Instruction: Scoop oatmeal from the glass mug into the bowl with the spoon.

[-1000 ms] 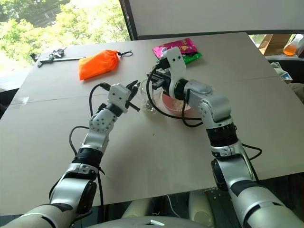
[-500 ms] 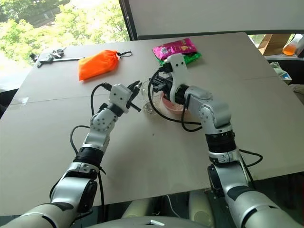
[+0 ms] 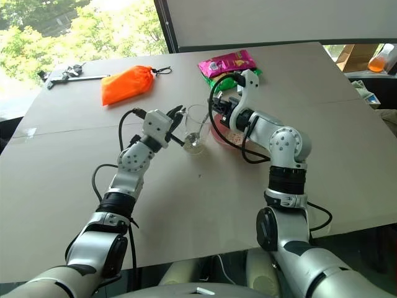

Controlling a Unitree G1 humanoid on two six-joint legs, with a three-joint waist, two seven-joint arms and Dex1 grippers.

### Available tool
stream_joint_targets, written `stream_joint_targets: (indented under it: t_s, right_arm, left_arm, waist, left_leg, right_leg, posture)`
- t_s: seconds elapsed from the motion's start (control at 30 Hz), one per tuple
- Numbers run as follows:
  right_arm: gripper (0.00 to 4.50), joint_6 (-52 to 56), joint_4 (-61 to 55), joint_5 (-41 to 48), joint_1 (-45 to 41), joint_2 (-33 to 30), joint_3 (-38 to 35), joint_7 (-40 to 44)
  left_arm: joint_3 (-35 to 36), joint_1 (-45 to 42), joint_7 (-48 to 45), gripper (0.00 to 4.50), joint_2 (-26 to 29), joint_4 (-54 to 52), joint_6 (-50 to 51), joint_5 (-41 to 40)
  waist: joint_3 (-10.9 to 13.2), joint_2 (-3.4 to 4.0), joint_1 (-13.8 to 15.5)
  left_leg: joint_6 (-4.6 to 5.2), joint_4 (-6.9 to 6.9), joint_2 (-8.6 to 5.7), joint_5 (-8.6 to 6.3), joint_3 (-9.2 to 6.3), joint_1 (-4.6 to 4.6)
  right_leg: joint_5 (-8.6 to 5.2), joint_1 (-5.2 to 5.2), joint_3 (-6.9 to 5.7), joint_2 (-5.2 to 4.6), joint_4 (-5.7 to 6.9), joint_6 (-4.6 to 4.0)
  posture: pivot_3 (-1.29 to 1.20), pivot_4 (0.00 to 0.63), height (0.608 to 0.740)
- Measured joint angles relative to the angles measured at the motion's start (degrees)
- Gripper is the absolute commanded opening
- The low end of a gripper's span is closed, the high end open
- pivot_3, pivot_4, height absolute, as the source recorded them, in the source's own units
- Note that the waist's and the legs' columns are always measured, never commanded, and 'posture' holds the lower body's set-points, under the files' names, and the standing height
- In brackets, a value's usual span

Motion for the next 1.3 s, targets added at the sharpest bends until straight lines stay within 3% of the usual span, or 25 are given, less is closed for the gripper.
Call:
stream_joint_targets:
  t_s: [0.5,1.3]
  right_arm:
    - [0.00,1.5,1.0,7.5,-4.1,-4.0,-6.4,-3.0]
    - [0.00,0.1,6.4,20.6,-6.0,-5.2,-14.6,-17.0]
  left_arm:
    - [0.5,0.0,3.8,0.02,-1.1,2.2,-1.0,-0.6]
    - [0.4,0.1,9.4,0.02,-3.9,4.5,-3.6,1.2]
  waist:
    - [0.0,0.00,0.0]
    - [0.0,0.00,0.1]
  left_leg:
    - [0.00,0.11,0.00,0.01,0.08,0.00]
    - [0.00,0.37,0.00,0.00,0.18,0.00]
  right_leg:
    - [0.00,-0.08,0.04,-0.03,0.24,0.00]
    - [0.00,-0.09,0.17,-0.03,0.54,0.00]
  posture:
    - [0.00,0.150,0.740]
    - [0.00,0.150,0.740]
